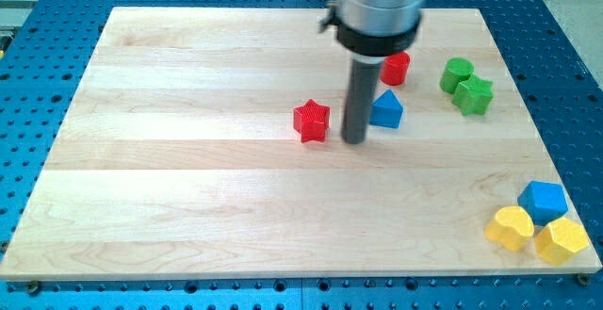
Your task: Move the triangle into the cube
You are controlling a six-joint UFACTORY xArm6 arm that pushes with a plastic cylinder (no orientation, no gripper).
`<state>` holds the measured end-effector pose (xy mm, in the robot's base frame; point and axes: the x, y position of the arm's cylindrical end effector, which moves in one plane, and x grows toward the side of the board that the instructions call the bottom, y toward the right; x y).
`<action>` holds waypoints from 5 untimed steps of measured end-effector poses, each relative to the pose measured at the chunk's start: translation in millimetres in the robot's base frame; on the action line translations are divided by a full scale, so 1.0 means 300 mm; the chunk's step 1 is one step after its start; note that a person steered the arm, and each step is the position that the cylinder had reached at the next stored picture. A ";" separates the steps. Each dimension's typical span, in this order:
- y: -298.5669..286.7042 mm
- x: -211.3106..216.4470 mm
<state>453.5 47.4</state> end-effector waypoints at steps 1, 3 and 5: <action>-0.045 -0.090; 0.060 -0.202; 0.285 -0.133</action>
<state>413.6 133.0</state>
